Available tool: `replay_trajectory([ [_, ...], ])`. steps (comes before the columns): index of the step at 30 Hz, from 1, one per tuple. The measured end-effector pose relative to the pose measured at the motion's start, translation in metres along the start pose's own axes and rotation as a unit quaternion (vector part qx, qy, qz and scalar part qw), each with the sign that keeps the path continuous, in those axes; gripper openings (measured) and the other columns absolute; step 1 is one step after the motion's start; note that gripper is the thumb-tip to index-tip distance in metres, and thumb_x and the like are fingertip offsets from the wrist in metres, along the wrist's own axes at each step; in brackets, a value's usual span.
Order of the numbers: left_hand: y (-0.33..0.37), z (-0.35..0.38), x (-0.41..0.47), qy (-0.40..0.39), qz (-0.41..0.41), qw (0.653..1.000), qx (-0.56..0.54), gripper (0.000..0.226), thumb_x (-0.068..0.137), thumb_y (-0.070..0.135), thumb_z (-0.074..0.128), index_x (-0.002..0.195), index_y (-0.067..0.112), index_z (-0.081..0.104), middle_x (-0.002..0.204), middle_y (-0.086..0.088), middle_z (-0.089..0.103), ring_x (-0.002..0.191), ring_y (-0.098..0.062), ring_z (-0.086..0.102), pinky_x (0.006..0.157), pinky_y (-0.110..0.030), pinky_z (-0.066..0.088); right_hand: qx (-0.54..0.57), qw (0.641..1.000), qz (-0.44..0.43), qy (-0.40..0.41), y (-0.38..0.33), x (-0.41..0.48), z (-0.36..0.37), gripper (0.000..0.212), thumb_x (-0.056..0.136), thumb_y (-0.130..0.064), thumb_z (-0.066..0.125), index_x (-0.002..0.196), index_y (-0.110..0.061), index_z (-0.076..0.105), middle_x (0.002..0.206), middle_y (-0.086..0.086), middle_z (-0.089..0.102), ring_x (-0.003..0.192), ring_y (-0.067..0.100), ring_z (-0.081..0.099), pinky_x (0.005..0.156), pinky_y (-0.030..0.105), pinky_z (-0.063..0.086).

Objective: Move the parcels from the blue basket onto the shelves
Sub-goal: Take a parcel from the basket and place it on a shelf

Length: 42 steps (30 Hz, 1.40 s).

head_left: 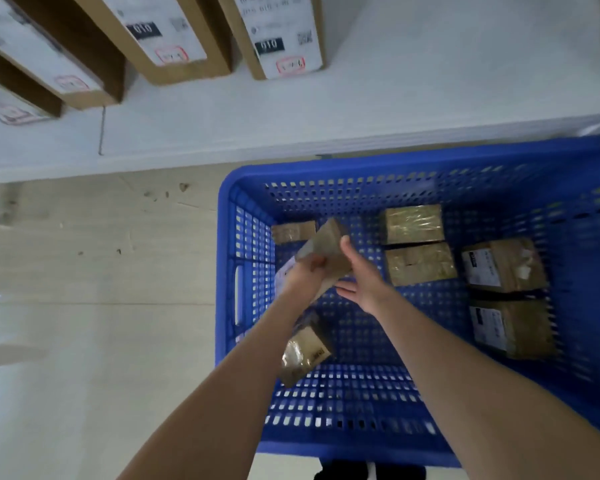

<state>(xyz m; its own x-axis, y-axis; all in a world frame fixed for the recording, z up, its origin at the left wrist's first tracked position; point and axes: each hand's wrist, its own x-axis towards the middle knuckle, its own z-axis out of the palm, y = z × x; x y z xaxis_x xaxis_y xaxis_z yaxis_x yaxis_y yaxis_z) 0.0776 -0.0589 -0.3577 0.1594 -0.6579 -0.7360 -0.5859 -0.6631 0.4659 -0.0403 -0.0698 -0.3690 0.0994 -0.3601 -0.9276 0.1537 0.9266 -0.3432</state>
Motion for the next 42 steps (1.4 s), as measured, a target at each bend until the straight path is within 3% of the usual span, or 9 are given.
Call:
replay_trajectory([
  [4, 0.055, -0.03, -0.072, -0.005, 0.065, 0.998, -0.006, 0.037, 0.094, 0.008, 0.043, 0.126, 0.016, 0.06, 0.126, -0.003, 0.061, 0.112, -0.023, 0.056, 0.094, -0.029, 0.043, 0.047, 0.998, -0.002, 0.048, -0.037, -0.087, -0.012, 0.06, 0.079, -0.061, 0.066, 0.121, -0.021, 0.051, 0.122, 0.007, 0.057, 0.106, 0.028, 0.061, 0.093, 0.039, 0.051],
  [8, 0.102, -0.069, -0.141, -0.036, 0.07, 0.997, -0.029, 0.032, 0.092, 0.01, 0.047, 0.116, 0.019, 0.066, 0.124, 0.003, 0.063, 0.093, -0.017, 0.058, 0.073, -0.021, 0.043, 0.07, 0.996, -0.001, 0.048, -0.068, -0.182, -0.019, 0.036, 0.088, -0.037, 0.067, 0.11, -0.011, 0.058, 0.104, 0.009, 0.063, 0.092, 0.021, 0.062, 0.079, 0.032, 0.054],
  [12, 0.145, -0.112, -0.209, -0.023, 0.082, 0.996, 0.01, 0.039, 0.093, 0.008, 0.044, 0.128, 0.016, 0.057, 0.125, -0.004, 0.061, 0.097, -0.022, 0.06, 0.079, -0.028, 0.047, 0.093, 0.993, -0.034, 0.058, -0.092, -0.271, -0.022, 0.042, 0.089, -0.02, 0.064, 0.127, -0.008, 0.05, 0.117, 0.012, 0.06, 0.092, 0.022, 0.062, 0.061, 0.031, 0.056],
  [21, 0.242, -0.216, -0.324, 0.135, 0.038, 0.99, -0.029, 0.056, 0.094, 0.026, 0.054, 0.143, 0.012, 0.031, 0.137, -0.013, 0.04, 0.115, -0.031, 0.054, 0.093, -0.039, 0.049, 0.228, 0.968, -0.105, 0.017, -0.135, -0.443, -0.036, 0.029, 0.084, -0.002, 0.052, 0.111, -0.01, 0.055, 0.128, 0.019, 0.054, 0.118, 0.031, 0.054, 0.077, 0.043, 0.054],
  [25, 0.268, -0.242, -0.369, 0.147, 0.068, 0.984, -0.08, 0.06, 0.093, 0.038, 0.052, 0.143, 0.012, 0.032, 0.131, -0.013, 0.052, 0.108, -0.026, 0.057, 0.08, -0.035, 0.047, 0.266, 0.957, -0.115, 0.001, -0.14, -0.501, -0.043, 0.017, 0.086, -0.003, 0.051, 0.1, -0.011, 0.055, 0.113, 0.015, 0.057, 0.1, 0.031, 0.056, 0.091, 0.048, 0.05],
  [29, 0.282, -0.256, -0.419, 0.108, 0.103, 0.982, -0.119, 0.058, 0.095, 0.045, 0.047, 0.141, 0.012, 0.036, 0.117, -0.01, 0.063, 0.105, -0.027, 0.061, 0.087, -0.043, 0.053, 0.279, 0.95, -0.138, -0.018, -0.133, -0.548, -0.046, 0.016, 0.089, -0.005, 0.046, 0.103, -0.012, 0.051, 0.107, 0.015, 0.056, 0.095, 0.032, 0.055, 0.091, 0.048, 0.047],
  [34, 0.294, -0.268, -0.49, 0.117, 0.21, 0.963, -0.123, 0.047, 0.092, 0.031, 0.06, 0.133, 0.012, 0.048, 0.113, -0.008, 0.067, 0.098, -0.024, 0.066, 0.082, -0.042, 0.057, 0.04, 0.97, -0.209, 0.12, -0.111, -0.589, -0.048, 0.052, 0.09, -0.013, 0.058, 0.138, -0.009, 0.042, 0.116, 0.008, 0.054, 0.109, 0.028, 0.051, 0.089, 0.039, 0.043],
  [37, 0.302, -0.272, -0.53, 0.12, 0.311, 0.943, 0.023, 0.047, 0.087, 0.026, 0.067, 0.13, 0.015, 0.053, 0.12, -0.006, 0.063, 0.106, -0.025, 0.062, 0.086, -0.033, 0.05, -0.139, 0.911, -0.335, 0.196, -0.106, -0.62, -0.046, 0.079, 0.077, -0.024, 0.075, 0.145, -0.017, 0.034, 0.141, 0.011, 0.045, 0.123, 0.028, 0.048, 0.096, 0.04, 0.045],
  [42, 0.308, -0.262, -0.585, 0.08, 0.413, 0.853, 0.31, 0.05, 0.084, 0.021, 0.07, 0.132, 0.015, 0.055, 0.127, -0.013, 0.051, 0.118, -0.025, 0.049, 0.097, -0.025, 0.034, -0.211, 0.854, -0.459, 0.126, -0.11, -0.683, -0.023, 0.088, 0.078, -0.006, 0.068, 0.152, -0.027, 0.024, 0.154, 0.0, 0.026, 0.137, 0.021, 0.035, 0.104, 0.034, 0.04],
])
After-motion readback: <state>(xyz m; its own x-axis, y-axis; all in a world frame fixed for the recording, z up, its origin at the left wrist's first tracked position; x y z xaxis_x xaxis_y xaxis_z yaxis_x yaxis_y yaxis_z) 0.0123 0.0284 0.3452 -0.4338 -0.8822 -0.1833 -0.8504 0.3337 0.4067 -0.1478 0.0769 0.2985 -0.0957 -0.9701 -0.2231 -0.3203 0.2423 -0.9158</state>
